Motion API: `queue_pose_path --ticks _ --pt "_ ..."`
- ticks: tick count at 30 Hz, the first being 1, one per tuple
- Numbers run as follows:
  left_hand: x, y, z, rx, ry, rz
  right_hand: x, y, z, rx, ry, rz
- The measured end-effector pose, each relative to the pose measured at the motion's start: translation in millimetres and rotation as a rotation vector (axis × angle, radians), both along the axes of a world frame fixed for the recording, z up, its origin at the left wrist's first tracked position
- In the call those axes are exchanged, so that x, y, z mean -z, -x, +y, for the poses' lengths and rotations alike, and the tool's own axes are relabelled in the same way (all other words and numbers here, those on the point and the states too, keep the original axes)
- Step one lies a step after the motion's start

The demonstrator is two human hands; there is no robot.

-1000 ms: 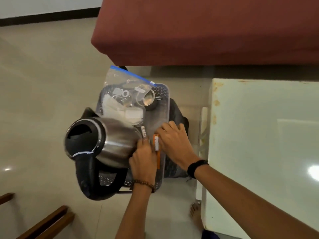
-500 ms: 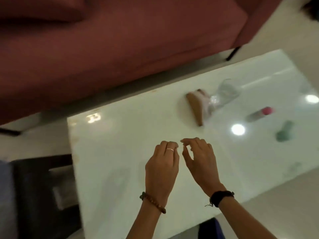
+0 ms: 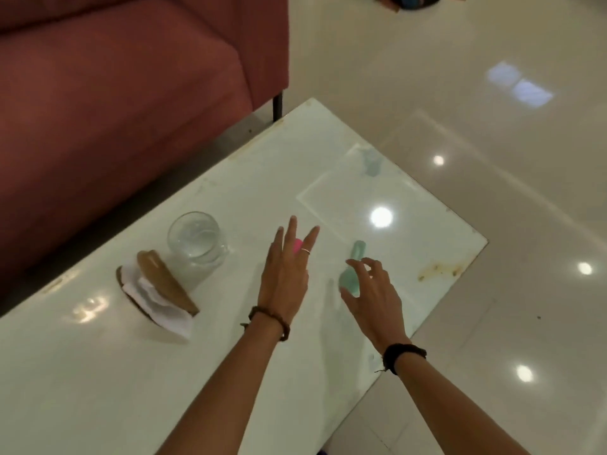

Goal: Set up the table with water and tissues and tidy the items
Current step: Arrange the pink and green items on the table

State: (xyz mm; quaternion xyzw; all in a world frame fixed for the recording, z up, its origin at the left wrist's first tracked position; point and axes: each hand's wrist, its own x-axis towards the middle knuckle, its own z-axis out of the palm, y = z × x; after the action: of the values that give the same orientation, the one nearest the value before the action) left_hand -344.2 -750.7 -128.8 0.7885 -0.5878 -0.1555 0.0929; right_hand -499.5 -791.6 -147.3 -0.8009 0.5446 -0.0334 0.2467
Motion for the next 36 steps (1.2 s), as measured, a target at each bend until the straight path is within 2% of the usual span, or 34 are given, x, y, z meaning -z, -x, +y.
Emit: queue_pose_path --ticks 3,7,12,17,25,31,34,36 --pt "15.2 -7.8 -21.1 -0.004 -0.079 0.043 18.9 4.1 -12.1 -0.028 -0.017 0.079" --pt "20.6 -9.6 -23.8 -0.061 -0.032 0.066 28.5 5.9 -11.1 -0.026 -0.018 0.072" --pt "1.5 -3.4 0.0 -0.147 0.163 0.160 7.5 -0.9 6.9 -0.004 0.024 -0.123" --pt "-50.6 -16.5 68.7 -0.209 0.334 0.079 -43.1 -32.8 54.5 -0.136 0.161 -0.304" --pt "-117.0 -91.5 263.3 -0.452 0.451 -0.123 -100.9 -138.1 205.7 -0.512 0.180 -0.435" --pt "-134.1 -147.2 472.3 -0.768 0.413 -0.256 -116.1 -240.9 381.5 -0.739 0.055 -0.531" --pt "-133.4 -169.0 593.7 -0.987 0.413 -0.259 -119.2 -287.4 488.1 -0.879 0.019 -0.615" --pt "-130.3 -178.8 661.3 -1.252 0.386 -0.138 -118.4 -311.0 551.1 -1.007 0.017 -0.627"
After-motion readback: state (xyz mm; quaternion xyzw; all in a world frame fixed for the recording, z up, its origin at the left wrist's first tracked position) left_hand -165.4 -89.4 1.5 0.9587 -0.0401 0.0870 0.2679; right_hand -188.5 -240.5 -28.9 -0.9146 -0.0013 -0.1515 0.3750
